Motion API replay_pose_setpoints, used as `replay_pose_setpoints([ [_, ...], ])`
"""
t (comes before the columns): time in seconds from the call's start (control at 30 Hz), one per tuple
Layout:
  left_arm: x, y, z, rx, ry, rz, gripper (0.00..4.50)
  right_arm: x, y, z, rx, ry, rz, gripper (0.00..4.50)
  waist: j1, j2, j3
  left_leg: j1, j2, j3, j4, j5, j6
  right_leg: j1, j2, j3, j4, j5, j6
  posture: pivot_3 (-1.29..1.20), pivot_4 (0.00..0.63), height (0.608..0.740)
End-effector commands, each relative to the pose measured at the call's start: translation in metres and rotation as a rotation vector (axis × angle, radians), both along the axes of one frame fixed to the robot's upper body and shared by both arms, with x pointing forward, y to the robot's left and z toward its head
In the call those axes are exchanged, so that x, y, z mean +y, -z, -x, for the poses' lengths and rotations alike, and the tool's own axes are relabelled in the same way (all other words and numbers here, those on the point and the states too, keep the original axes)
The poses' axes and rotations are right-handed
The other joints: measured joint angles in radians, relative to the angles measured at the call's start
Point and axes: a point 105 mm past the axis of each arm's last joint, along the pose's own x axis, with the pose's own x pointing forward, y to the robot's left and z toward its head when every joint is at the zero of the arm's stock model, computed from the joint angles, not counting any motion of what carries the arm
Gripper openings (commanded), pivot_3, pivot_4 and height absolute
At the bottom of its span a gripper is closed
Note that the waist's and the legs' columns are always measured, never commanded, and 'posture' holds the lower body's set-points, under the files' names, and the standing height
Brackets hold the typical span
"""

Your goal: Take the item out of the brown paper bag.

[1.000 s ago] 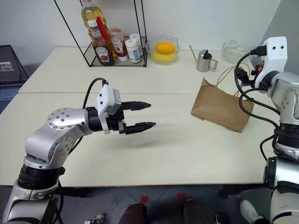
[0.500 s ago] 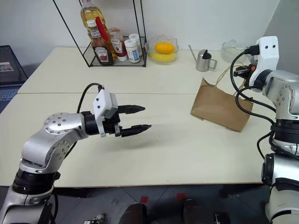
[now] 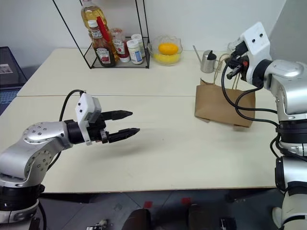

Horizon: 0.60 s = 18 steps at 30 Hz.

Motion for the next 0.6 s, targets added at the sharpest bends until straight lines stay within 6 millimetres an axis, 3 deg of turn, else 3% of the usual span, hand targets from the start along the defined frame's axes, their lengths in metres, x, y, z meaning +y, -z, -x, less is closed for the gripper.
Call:
replay_pose_setpoints([
  [0.03,0.011,-0.005,0.008,-0.012,-0.03,-0.001,3.6,0.02,-0.041,0.009,-0.156,-0.086,0.032,0.02,-0.005,0.001,0.001,0.0,0.0,0.0,0.0,0.0,0.0,0.0,0.0,0.0,0.0,0.0,0.0,0.0,0.15,0.74],
  [0.17,0.026,0.004,0.012,0.021,-0.077,-0.007,3.6,0.04,-0.048,0.007,-0.174,-0.143,0.024,0.02,-0.012,0.001,0.001,0.0,0.0,0.0,-0.001,0.0,0.0,0.0,0.0,0.0,0.0,0.0,0.0,0.0,0.15,0.74],
  [0.6,0.063,0.021,0.016,0.058,-0.221,-0.004,3.6,0.153,-0.055,0.005,-0.179,-0.391,-0.09,0.02,-0.021,0.002,0.001,0.0,0.0,0.0,-0.001,0.0,0.0,-0.002,0.0,-0.001,0.003,0.0,-0.001,0.0,0.15,0.74],
])
